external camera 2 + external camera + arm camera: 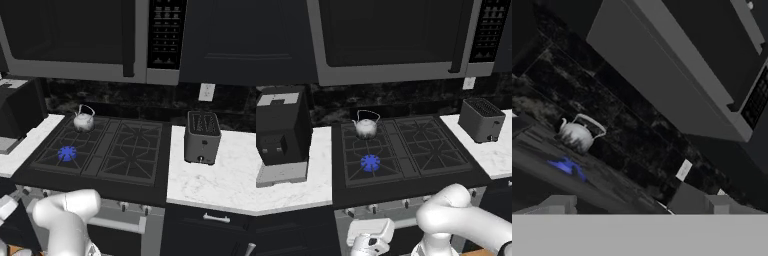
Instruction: Turn off the front left burner of the stove.
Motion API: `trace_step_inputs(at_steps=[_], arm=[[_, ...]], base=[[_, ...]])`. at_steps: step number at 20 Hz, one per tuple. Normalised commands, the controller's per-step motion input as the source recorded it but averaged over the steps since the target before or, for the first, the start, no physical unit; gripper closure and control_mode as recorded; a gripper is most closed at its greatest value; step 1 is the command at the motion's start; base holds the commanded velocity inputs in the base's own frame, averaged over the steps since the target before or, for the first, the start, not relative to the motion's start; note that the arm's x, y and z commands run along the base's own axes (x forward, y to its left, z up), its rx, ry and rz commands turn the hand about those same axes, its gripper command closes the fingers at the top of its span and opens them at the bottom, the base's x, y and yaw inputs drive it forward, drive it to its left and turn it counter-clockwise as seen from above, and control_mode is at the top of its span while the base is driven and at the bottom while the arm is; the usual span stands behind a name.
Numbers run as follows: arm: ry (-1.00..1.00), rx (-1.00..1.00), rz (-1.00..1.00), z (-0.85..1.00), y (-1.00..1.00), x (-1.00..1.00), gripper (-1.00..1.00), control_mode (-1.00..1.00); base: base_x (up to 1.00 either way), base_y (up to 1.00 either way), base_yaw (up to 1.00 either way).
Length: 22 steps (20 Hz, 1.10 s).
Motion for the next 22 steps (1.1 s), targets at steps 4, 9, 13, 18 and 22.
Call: trace_step_inputs(at_steps=[4,9,13,18,22], arm=[[0.09,-0.06,0.05,-0.31,0.49,0.08,-1.0,-1.0],[0.15,-0.05,0.16,-0.41,0.45,0.0,-1.0,-1.0],[0.01,0.0,0.01,-0.05,0.04,0.09,-1.0,-1.0],[0.0,0.0,0.02,-0.25,0.0,0.35,-1.0,-1.0],[0.0,0.02,0.08,-0.26,0.03,0.24,-1.0,-1.0]], base=[[0.0,0.0,0.0],[0.0,0.0,0.0],[0.0,0.0,0.0],[0.0,0.0,0.0],[0.0,0.0,0.0]])
